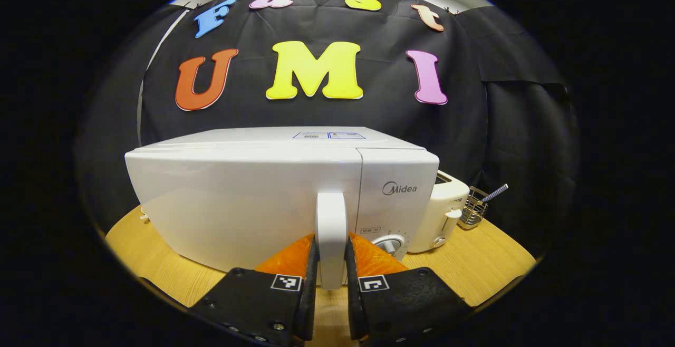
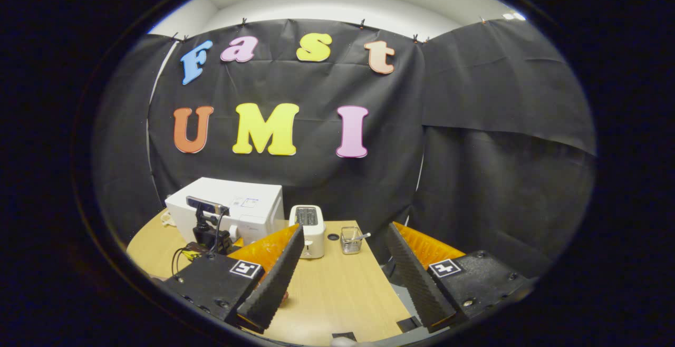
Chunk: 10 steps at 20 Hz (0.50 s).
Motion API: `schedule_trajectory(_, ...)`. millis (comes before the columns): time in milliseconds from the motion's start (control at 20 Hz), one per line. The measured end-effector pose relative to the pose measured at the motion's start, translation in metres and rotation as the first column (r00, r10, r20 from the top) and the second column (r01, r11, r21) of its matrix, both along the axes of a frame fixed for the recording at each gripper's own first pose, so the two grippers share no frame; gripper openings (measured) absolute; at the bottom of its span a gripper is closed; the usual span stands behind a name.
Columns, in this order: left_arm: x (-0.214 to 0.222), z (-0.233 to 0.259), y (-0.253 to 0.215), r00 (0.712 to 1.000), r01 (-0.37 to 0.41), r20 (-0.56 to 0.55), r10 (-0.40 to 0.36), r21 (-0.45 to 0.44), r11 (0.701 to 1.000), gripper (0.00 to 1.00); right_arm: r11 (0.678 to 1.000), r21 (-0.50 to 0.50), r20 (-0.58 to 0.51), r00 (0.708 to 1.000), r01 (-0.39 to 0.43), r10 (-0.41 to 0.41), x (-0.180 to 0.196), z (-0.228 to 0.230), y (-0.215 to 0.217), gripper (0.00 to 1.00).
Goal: Open the microwave oven with the left hand, put the food in, and close the microwave oven.
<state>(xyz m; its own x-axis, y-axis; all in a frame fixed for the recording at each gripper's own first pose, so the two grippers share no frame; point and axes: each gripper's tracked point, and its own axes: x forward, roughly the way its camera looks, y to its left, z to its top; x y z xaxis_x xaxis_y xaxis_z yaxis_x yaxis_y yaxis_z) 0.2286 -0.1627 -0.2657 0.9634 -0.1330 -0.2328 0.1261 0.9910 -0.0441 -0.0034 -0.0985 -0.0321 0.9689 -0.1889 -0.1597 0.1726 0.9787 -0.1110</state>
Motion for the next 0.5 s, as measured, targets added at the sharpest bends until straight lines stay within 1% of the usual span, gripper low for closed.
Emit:
schedule_trajectory(50, -0.0005, 0.0026, 0.0014, 1.0, -0.006, 0.003, 0.006, 0.009, 1.0, 0.25, 1.0, 0.001, -0.001, 1.0, -0.001, 0.001, 0.0001, -0.0005, -0.0005, 1.0)
schedule_trajectory(100, -0.0016, -0.0005, 0.0017, 1.0, -0.01, -0.008, 0.01, 0.012, 1.0, 0.19, 1.0, 0.003, -0.003, 1.0, -0.002, 0.002, -0.0003, -0.0021, -0.0007, 0.91)
schedule_trajectory(150, -0.0029, 0.0005, 0.0029, 1.0, -0.012, -0.008, 0.012, 0.006, 1.0, 0.19, 1.0, 0.006, -0.004, 1.0, -0.002, 0.002, -0.0004, -0.0024, -0.0011, 1.0)
schedule_trajectory(200, -0.0027, -0.0004, 0.002, 1.0, -0.007, -0.014, 0.007, 0.009, 1.0, 0.15, 1.0, 0.009, -0.005, 1.0, -0.004, 0.004, -0.0001, -0.0032, -0.0004, 1.0)
schedule_trajectory(500, -0.005, -0.0019, 0.0026, 1.0, 0.007, -0.025, -0.006, 0.017, 1.0, 0.15, 1.0, 0.011, -0.005, 1.0, -0.005, 0.005, -0.0067, -0.0048, -0.0027, 1.0)
